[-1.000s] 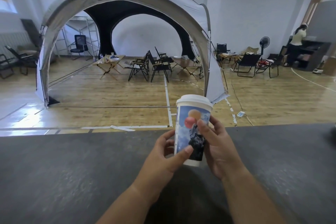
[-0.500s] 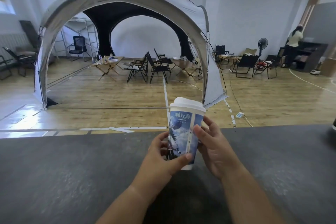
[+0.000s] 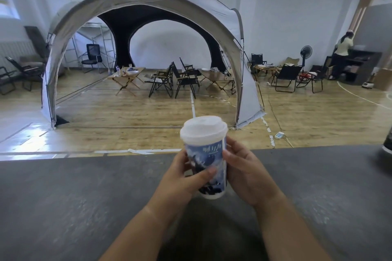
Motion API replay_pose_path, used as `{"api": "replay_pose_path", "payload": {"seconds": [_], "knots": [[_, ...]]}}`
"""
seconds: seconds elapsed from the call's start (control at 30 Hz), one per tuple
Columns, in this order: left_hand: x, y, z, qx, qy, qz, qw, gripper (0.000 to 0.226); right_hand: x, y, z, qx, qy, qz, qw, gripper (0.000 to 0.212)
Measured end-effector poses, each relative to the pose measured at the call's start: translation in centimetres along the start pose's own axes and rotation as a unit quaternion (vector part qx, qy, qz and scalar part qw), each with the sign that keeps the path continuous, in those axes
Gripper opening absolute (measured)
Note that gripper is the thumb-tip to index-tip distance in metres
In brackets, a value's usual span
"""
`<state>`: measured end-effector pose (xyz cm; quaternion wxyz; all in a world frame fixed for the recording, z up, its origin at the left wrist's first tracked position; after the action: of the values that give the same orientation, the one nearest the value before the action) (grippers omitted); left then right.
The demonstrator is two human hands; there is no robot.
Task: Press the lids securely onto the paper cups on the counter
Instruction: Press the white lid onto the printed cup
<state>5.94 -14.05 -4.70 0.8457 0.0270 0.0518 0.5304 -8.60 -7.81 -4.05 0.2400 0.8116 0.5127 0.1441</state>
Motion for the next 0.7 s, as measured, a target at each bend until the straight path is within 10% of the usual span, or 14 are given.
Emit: {"api": "replay_pose_path", "payload": {"seconds": [0.13, 0.27, 0.7], "knots": [[0.0, -0.9, 1.2, -0.07, 0.008, 0.01, 0.997, 0.072, 0.9, 0.6, 0.1, 0.134, -0.014, 0.062, 0.989, 0.053], [1.2, -2.4, 2.0, -0.111, 0.024, 0.009, 0.994, 0.079, 3.0, 1.2, 1.8, 0.132, 0.052, 0.099, 0.985, 0.085], [7.1, -20.5, 6.6, -0.116, 0.122, 0.244, 0.955, 0.079, 4.4, 20.5, 12.0, 0.13, 0.121, -0.087, 0.98, 0.074]]}}
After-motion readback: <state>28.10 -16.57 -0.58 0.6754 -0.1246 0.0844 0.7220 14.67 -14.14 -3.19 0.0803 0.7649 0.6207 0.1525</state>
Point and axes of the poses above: each hand's wrist, its own x-axis away from the middle knuckle, its own y-axis out of the palm, z = x × y, the point moved 3 cm from there along -x, towards the middle knuckle, and after that the axes turned 14 degrees about z, right-handed, at the moved point
